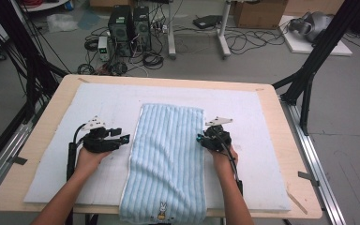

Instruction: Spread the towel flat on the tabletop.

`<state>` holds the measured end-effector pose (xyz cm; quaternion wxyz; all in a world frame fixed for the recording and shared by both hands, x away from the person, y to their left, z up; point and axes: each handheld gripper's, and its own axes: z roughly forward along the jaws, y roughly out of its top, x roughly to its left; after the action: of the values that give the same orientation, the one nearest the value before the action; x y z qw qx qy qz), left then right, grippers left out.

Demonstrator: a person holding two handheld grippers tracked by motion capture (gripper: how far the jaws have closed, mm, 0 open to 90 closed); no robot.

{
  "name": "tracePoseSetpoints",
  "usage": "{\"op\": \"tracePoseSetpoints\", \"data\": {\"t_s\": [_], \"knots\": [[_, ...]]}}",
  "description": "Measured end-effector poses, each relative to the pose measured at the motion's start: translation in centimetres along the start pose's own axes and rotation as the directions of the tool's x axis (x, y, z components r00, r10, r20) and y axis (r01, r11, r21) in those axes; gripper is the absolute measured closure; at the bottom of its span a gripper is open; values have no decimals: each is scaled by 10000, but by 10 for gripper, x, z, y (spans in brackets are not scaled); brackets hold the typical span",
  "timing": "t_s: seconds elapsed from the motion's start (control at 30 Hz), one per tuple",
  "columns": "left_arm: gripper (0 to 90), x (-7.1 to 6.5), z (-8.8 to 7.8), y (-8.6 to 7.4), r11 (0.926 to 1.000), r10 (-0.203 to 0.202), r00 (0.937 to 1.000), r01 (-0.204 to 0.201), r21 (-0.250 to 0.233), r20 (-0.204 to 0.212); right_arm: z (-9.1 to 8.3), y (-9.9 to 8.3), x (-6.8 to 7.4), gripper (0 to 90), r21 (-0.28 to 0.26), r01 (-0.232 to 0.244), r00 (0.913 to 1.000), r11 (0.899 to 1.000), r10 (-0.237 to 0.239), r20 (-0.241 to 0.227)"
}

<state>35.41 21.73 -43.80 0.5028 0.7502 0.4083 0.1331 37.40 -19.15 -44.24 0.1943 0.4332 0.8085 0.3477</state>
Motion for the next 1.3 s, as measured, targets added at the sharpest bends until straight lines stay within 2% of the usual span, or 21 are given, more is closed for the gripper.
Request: {"op": "tracePoseSetpoints", "data": {"t_s": [0.03, 0.1, 0.13, 0.17, 0.23, 0.27, 0.33, 0.37, 0.43, 0.57, 0.67, 0.7, 0.83, 0.9, 0.93, 1.13, 1.23, 1.3], "knots": [[443, 1, 1, 2, 10000, -23, 10000, 23, -9, -31, 2, -1, 0, 714, 29, 25, 10000, 10000, -25, -33], [444, 2, 2, 4, 9999, -121, 9998, 121, -62, -125, 0, -1, 0, 864, 142, 311, 9993, 9994, -314, 179], [444, 3, 2, 5, 9999, -117, 9999, 117, -27, -126, 0, -1, -1, 872, 206, 490, 9981, 9986, -498, 358], [444, 5, 4, 6, 9997, -192, 9997, 190, -152, -141, -1, -1, -2, 871, 239, 459, 9976, 9987, -470, 506], [443, 7, 8, 8, 9997, -262, 9995, 262, -3, -180, -2, -2, -7, 871, 239, 323, 9964, 9992, -341, 779], [443, 8, 11, 9, 9996, -290, 9993, 290, 10, -220, -2, -3, -8, 860, 205, 282, 9964, 9994, -298, 789], [442, 11, 16, 12, 9994, -340, 9992, 343, 100, -215, -3, -3, -8, 779, 77, 244, 9973, 9997, -249, 695], [441, 12, 20, 15, 9992, -362, 9990, 365, 140, -250, -5, -4, -8, 722, -182, 253, 9983, 9995, -243, 531], [439, 15, 26, 19, 9992, -396, 9988, 398, 57, -302, -10, -4, -8, 672, -573, 193, 9991, 9982, -171, 390], [439, 22, 44, 30, 9982, -450, 9980, 467, 364, -455, -16, -3, -9, 597, -1066, -33, 9999, 9943, 47, 132], [432, 27, 57, 37, 9973, -669, 9962, 685, 263, -551, -17, -2, -9, 553, -1156, 28, 10000, 9933, -22, 53], [420, 29, 63, 40, 9965, -737, 9955, 759, 363, -589, -17, -2, -9, 529, -1176, 6, 10000, 9931, -4, 18], [373, 30, 84, 48, 9973, -407, 9962, 453, 582, -771, -15, -3, -9, 398, -1216, -196, 9998, 9924, 184, -114], [361, 31, 96, 54, 9970, -319, 9935, 393, 660, -1095, -13, -3, -9, 349, -1197, -216, 9997, 9926, 199, -156], [357, 32, 102, 57, 9955, -329, 9932, 425, 849, -1118, -13, -3, -9, 332, -1192, -231, 9996, 9926, 212, -175], [385, 34, 125, 62, 9873, 199, 9905, 20, 1592, -1359, -13, -5, -11, 260, -1212, -463, 9988, 9916, 442, -195], [420, 32, 128, 62, 9882, 347, 9863, -98, 1526, -1612, -14, -6, -14, 246, -1293, -553, 9984, 9901, 538, -150], [457, 30, 129, 62, 9842, 883, 9790, -574, 1673, -1837, -15, -7, -14, 244, -1297, -656, 9978, 9894, 640, -162]]}}
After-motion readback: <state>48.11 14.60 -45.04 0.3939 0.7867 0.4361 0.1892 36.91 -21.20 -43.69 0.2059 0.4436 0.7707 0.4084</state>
